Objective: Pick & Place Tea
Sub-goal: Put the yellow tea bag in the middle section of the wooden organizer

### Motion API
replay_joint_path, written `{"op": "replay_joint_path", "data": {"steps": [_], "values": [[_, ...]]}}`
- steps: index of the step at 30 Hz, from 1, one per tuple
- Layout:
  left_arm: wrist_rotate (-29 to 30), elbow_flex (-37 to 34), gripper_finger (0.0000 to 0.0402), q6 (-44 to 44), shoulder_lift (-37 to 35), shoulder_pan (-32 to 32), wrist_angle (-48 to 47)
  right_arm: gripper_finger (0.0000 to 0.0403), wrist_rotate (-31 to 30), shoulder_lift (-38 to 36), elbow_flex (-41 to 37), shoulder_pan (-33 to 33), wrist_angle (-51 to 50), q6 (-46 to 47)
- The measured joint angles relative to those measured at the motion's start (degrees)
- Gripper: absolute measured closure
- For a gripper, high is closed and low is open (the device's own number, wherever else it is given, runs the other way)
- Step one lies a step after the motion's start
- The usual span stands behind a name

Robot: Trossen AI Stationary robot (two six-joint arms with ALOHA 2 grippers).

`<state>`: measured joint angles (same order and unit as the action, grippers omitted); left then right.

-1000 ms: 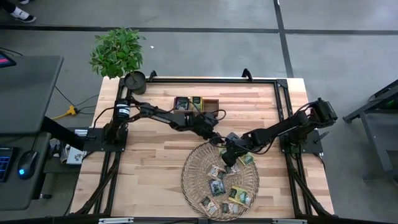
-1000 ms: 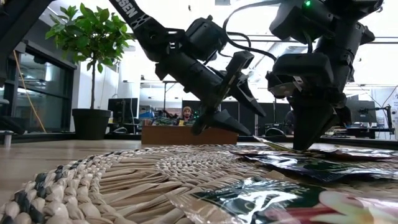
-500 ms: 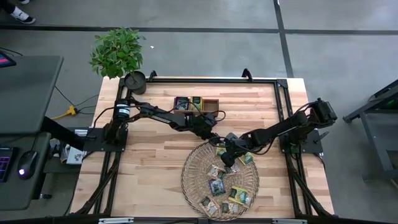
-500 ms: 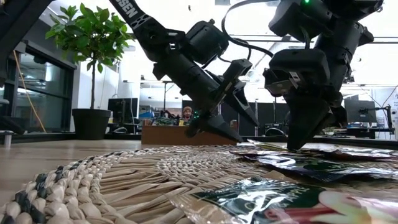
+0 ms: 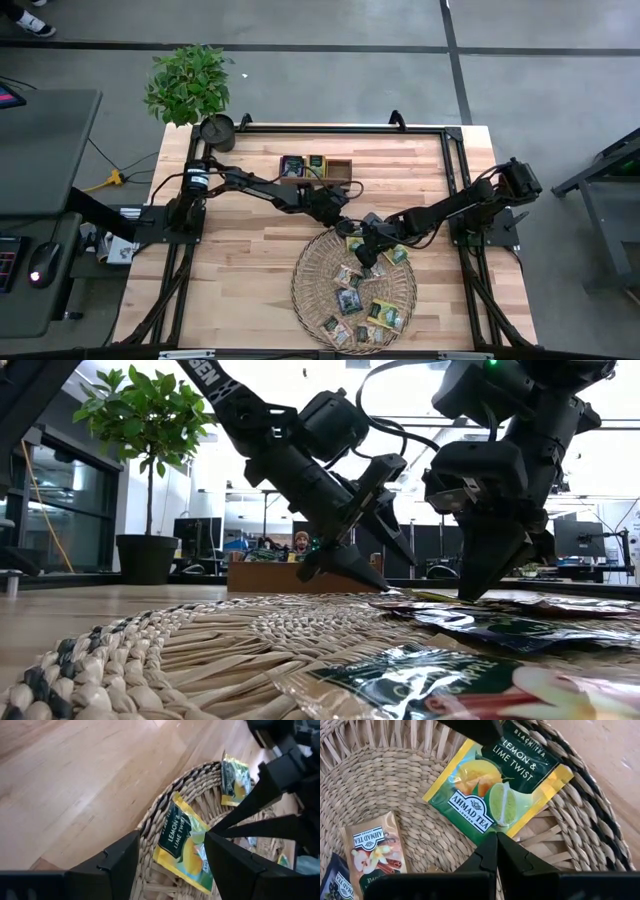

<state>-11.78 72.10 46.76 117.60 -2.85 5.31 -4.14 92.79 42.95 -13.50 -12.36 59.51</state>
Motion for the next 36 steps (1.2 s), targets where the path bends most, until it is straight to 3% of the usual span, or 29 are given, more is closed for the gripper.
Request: {"op": "replay_joint_path", "data": {"steps": [16, 36], "values": [[-0.1, 0.0, 0.0181, -0.2, 0.0, -0.1, -3.8, 0.0402, 0.5, 2.4, 0.3, 0.0, 1.9, -0.5], [-4.3, 0.0, 0.0181, 0.0, 0.0, -0.2, -4.2, 0.0403, 0.2, 2.8, 0.2, 0.0, 2.4, -1.0]]}}
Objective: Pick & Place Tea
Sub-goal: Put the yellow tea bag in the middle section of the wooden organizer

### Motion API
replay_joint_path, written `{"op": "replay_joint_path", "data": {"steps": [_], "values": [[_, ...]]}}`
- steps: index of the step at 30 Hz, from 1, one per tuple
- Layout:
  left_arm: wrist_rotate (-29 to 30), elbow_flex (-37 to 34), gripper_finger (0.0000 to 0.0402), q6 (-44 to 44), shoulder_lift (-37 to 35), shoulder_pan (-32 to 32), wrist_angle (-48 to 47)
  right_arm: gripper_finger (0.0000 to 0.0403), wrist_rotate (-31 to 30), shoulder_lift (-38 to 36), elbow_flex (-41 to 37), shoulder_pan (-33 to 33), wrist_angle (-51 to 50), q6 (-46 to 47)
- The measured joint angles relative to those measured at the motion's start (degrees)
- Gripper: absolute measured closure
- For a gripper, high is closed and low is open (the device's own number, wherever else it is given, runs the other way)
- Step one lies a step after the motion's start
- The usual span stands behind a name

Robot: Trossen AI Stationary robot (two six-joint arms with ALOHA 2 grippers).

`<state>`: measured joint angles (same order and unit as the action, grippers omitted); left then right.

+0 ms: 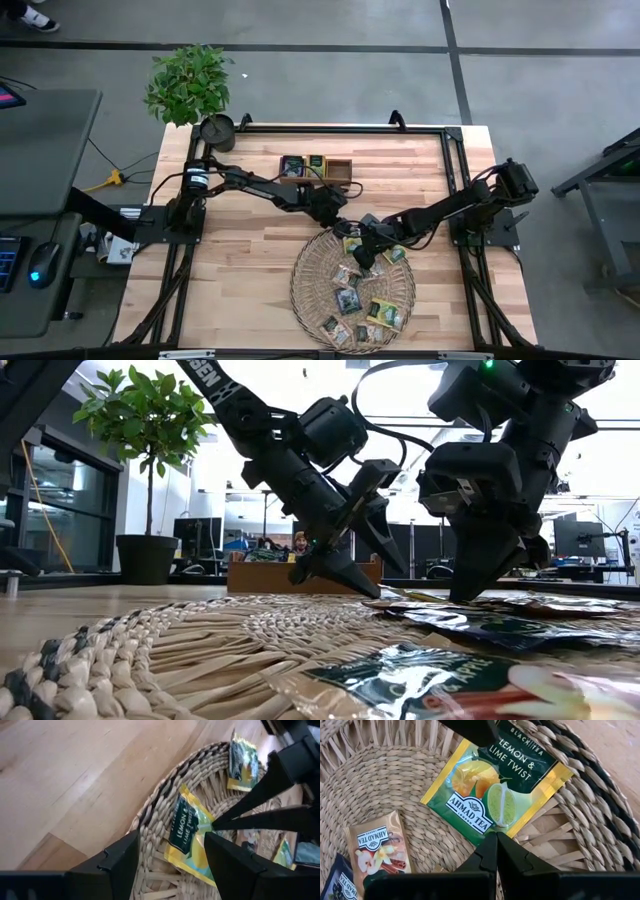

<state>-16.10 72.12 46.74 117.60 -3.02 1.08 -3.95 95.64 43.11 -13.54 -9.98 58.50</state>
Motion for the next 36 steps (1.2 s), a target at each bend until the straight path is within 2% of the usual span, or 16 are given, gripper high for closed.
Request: {"op": "replay_joint_path", "data": {"steps": [10, 21, 24, 31, 36], "values": [[-2.0, 0.0, 0.0181, 1.6, 0.0, 0.0, -0.4, 0.0403, -0.4, 0.0, 0.0, 0.0, 0.0, 0.0], [-7.2, 0.0, 0.0181, 2.0, 0.1, 0.1, -1.1, 0.0403, -0.9, 0.1, -0.1, 0.0, 0.3, 0.0], [-6.9, 0.0, 0.0181, 2.0, 0.1, 0.2, -0.8, 0.0403, -1.0, 0.1, -0.1, 0.0, 0.3, 0.0], [-1.4, 0.0, 0.0181, 2.2, 0.1, 0.1, 2.6, 0.0403, -1.0, 0.1, -0.1, 0.0, 0.4, 0.0], [-2.0, 0.0, 0.0185, 3.8, 0.1, 0.1, 3.5, 0.0403, -0.7, 0.1, -0.1, 0.0, 0.5, 0.0]]}}
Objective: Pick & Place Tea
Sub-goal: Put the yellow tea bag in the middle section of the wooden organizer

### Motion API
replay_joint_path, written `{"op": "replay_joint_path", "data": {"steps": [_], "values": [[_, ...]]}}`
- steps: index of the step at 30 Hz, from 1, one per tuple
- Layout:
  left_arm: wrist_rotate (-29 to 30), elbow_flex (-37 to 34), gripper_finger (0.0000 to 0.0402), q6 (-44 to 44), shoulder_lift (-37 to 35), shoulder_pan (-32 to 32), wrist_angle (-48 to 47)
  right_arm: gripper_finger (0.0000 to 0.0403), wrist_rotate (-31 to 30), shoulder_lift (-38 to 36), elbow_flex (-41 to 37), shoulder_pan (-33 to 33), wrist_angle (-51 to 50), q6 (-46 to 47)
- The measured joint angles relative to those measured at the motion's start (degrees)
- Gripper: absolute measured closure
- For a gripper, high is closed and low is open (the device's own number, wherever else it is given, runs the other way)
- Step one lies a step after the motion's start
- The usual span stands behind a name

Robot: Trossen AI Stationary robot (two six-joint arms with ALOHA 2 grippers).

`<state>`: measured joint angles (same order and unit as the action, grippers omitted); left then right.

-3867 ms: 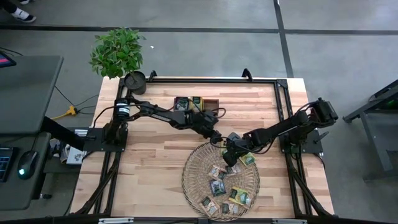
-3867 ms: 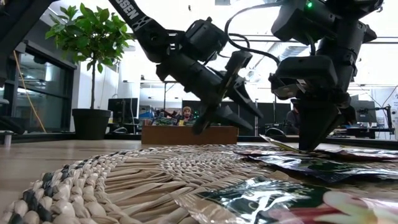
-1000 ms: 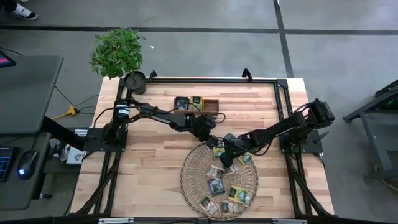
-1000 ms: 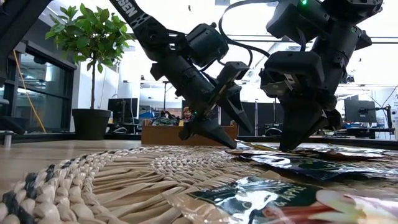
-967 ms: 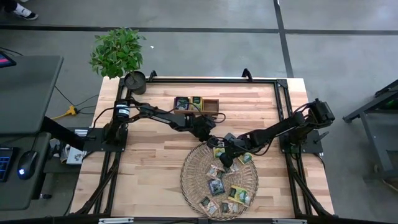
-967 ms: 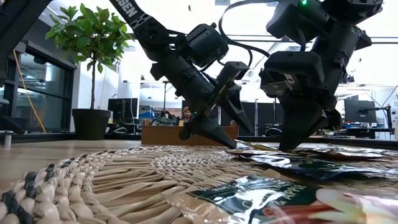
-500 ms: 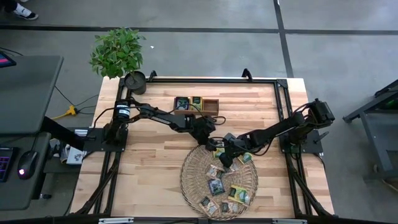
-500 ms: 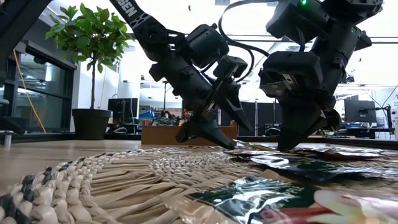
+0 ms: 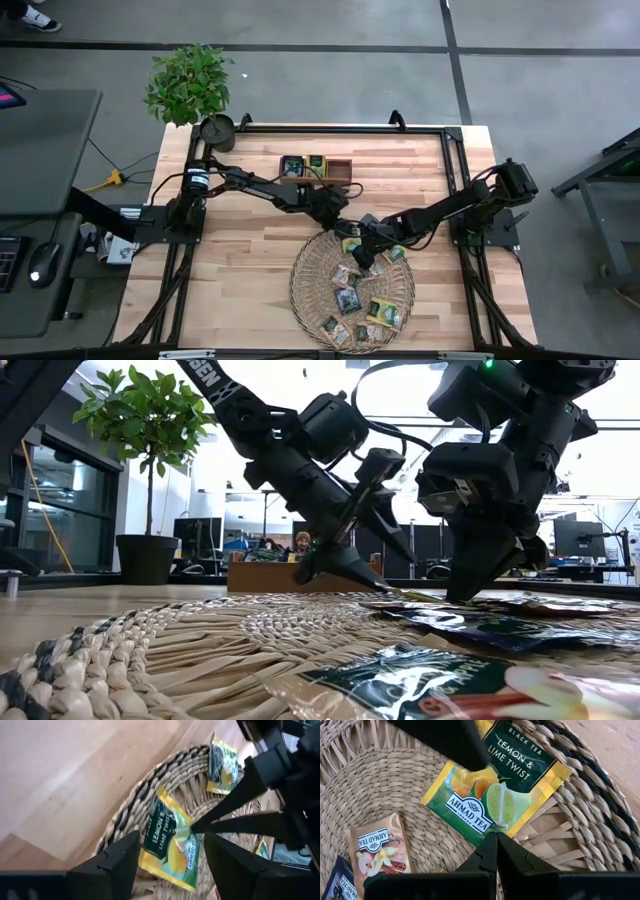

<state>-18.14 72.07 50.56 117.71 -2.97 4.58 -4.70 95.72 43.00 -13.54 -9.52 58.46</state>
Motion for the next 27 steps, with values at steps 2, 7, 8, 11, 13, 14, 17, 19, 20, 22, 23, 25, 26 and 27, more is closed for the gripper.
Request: {"op": "replay_joint_path", "data": {"steps": [2, 7, 8, 11, 13, 14, 17, 19, 20, 22, 23, 25, 26, 27], "values": [[-1.5, 0.0, 0.0195, 0.6, 0.0, 0.0, -0.7, 0.0403, 0.0, 0.0, 0.0, 0.0, 0.0, 0.0], [-2.0, 0.0, 0.0237, 0.8, 0.0, 0.0, -2.3, 0.0403, 0.1, 0.0, 0.0, 0.0, 0.0, 0.0], [-2.0, 0.0, 0.0247, 0.8, 0.0, 0.0, -2.2, 0.0403, 0.1, 0.0, 0.0, 0.0, 0.0, 0.0], [-1.9, 0.0, 0.0277, 0.8, 0.0, 0.0, -2.2, 0.0403, 0.0, 0.0, 0.0, 0.0, 0.0, 0.0], [-1.8, 0.0, 0.0299, 0.8, 0.0, 0.0, -2.2, 0.0403, 0.0, 0.0, 0.0, 0.0, 0.0, -0.3], [-1.8, 0.0, 0.0310, 0.8, 0.0, 0.0, -2.1, 0.0403, 0.0, 0.0, 0.0, 0.0, 0.0, -0.3], [-1.8, 0.0, 0.0348, 0.8, 0.0, 0.0, -2.2, 0.0403, 0.1, 0.0, 0.0, 0.0, 0.0, -0.4], [-1.8, 0.0, 0.0379, 0.8, 0.0, 0.0, -2.1, 0.0403, 0.1, 0.0, 0.0, 0.0, 0.0, -0.4], [-1.8, 0.0, 0.0390, 0.8, 0.0, 0.0, -2.2, 0.0403, 0.1, 0.0, 0.0, 0.0, 0.0, -0.4], [-1.5, 0.0, 0.0395, 0.8, 0.0, 0.0, -2.1, 0.0403, 0.1, 0.0, 0.0, 0.0, 0.0, -0.4], [-1.4, 0.0, 0.0394, 0.8, 0.0, 0.0, -2.1, 0.0403, 0.1, 0.0, 0.0, 0.0, 0.0, -0.4], [-1.4, 0.0, 0.0398, 0.8, 0.0, 0.0, -2.2, 0.0403, 0.2, 0.0, 0.0, 0.0, 0.3, -0.4], [-1.4, 0.0, 0.0399, 0.8, 0.0, 0.0, -2.2, 0.0403, 0.3, 0.0, 0.0, 0.0, 0.5, -0.4], [-1.4, 0.0, 0.0400, 0.8, 0.0, 0.0, -2.1, 0.0403, 0.5, -0.2, 0.0, 0.0, 0.7, -0.4]]}}
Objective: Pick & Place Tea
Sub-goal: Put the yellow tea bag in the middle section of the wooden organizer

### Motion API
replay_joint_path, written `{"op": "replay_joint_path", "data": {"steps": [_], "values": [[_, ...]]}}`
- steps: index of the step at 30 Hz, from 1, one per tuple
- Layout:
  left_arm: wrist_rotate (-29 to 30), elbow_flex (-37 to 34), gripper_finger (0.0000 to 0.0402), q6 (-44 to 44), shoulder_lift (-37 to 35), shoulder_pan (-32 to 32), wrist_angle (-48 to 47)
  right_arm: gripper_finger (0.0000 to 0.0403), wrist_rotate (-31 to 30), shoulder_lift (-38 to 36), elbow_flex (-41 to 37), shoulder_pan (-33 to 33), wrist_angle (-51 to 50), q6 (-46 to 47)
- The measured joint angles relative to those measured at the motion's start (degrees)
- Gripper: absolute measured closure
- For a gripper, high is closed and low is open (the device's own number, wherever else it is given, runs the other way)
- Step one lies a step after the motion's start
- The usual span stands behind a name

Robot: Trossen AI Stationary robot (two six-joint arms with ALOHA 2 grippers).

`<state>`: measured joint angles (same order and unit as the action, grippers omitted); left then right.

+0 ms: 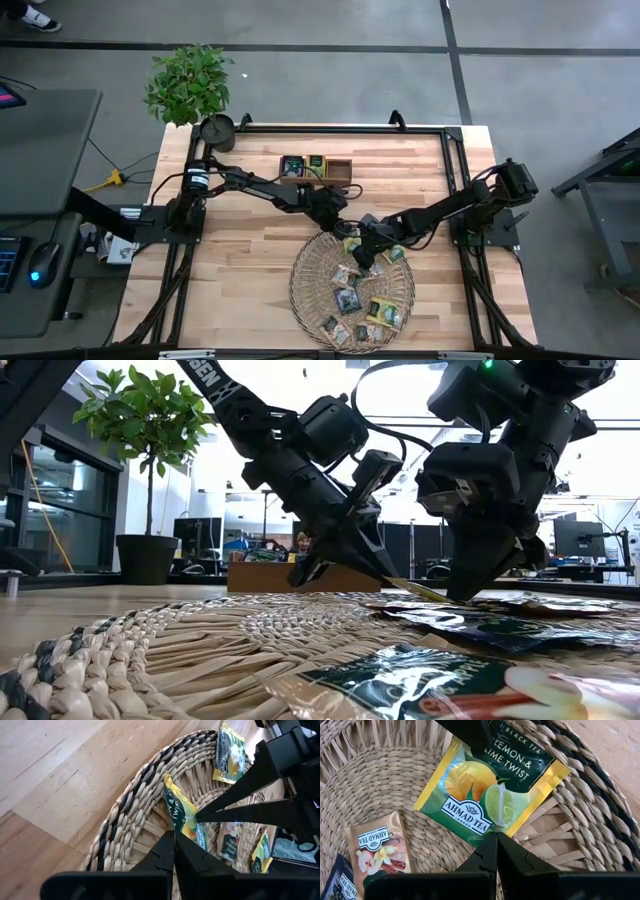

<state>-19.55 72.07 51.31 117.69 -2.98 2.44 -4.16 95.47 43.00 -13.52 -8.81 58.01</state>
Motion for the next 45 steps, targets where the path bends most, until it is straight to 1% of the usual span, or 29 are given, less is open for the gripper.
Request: {"op": "replay_joint_path", "data": {"steps": [4, 7, 15, 18, 22, 27, 29, 31, 33, 36, 38, 41, 43, 45], "values": [[0.2, 0.0, 0.0401, 0.0, 0.0, 0.0, -0.1, 0.0403, 0.8, -1.7, -0.2, 0.0, -0.6, -0.3], [0.3, 0.0, 0.0401, 0.0, 0.0, 0.0, -0.6, 0.0403, 1.1, -4.4, -0.3, 0.0, -1.2, -0.7], [0.4, 0.0, 0.0401, -1.1, 0.0, -0.2, -0.9, 0.0403, -0.4, -15.4, -0.2, 0.3, -3.5, -1.5], [-1.0, 0.0, 0.0401, -3.2, -0.3, -1.1, 0.4, 0.0403, -1.9, -20.0, -0.1, 0.3, -6.2, -1.5], [-4.1, 0.9, 0.0401, -8.0, -3.2, -2.6, 1.1, 0.0403, -4.3, -25.9, -0.1, 0.3, -10.5, -2.4], [-3.2, 0.8, 0.0402, -16.4, -7.5, -3.6, -2.5, 0.0403, -7.1, -31.8, -0.1, 0.3, -15.3, -2.8], [-1.9, 0.7, 0.0401, -20.3, -9.9, -4.3, -7.1, 0.0403, -7.7, -33.7, -0.1, 0.3, -16.7, -3.0], [1.1, 1.0, 0.0401, -25.1, -11.2, -5.3, -9.0, 0.0403, -8.5, -34.7, -0.1, 0.3, -17.8, -3.0], [4.2, 0.6, 0.0401, -29.4, -13.4, -6.2, -14.9, 0.0402, -9.4, -35.5, -0.1, 0.2, -18.1, -3.1], [10.1, 0.9, 0.0401, -35.3, -15.1, -7.8, -16.2, 0.0402, -9.9, -35.7, -0.1, 0.2, -18.3, -3.9], [13.5, 0.7, 0.0401, -37.3, -17.1, -9.2, -20.1, 0.0402, -9.9, -35.5, -0.1, 0.2, -18.4, -4.1], [16.8, 0.9, 0.0401, -39.4, -17.8, -11.5, -19.0, 0.0402, -10.0, -35.5, 0.0, 0.2, -18.4, -4.1], [18.5, 0.6, 0.0401, -39.6, -19.0, -13.3, -21.8, 0.0402, -10.2, -35.5, 0.0, 0.2, -18.4, -4.1], [20.0, 0.8, 0.0401, -40.5, -19.8, -15.0, -20.5, 0.0402, -10.5, -35.5, 0.0, 0.2, -18.4, -4.1]]}}
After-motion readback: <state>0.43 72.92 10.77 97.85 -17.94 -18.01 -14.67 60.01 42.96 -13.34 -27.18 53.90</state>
